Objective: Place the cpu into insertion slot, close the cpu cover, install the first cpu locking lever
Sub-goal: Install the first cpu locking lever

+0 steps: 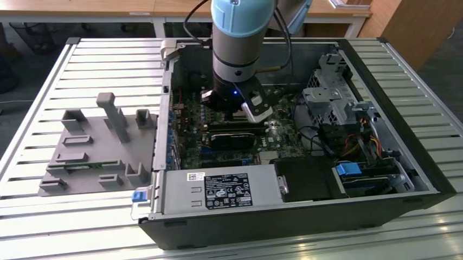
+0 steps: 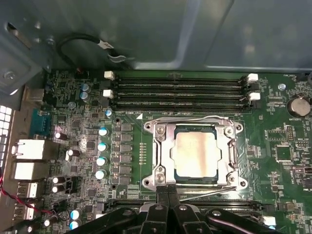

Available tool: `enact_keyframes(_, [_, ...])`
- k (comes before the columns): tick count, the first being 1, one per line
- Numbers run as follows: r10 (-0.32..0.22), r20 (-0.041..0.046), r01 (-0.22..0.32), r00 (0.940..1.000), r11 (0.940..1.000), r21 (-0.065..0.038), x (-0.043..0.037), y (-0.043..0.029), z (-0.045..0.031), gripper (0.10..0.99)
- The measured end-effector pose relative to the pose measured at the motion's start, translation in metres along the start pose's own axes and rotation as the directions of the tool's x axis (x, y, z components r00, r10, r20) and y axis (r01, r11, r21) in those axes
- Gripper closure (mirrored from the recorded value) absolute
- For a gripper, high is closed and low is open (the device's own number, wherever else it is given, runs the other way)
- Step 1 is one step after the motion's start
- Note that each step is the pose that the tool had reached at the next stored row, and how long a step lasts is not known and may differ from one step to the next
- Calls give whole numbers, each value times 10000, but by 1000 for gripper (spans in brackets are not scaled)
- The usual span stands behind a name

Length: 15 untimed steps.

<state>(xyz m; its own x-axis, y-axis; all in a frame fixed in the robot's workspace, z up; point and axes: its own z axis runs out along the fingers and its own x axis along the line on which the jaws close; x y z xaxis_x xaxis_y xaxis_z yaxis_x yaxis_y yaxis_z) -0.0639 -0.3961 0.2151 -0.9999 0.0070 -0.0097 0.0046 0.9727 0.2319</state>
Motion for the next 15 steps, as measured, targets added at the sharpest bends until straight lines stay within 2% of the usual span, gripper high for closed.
enact_keyframes(8, [0, 0, 0, 10000, 10000, -4, 26, -21, 54, 980])
enact_keyframes(15, [1, -1, -1, 10000, 10000, -12, 83, -33, 98, 980])
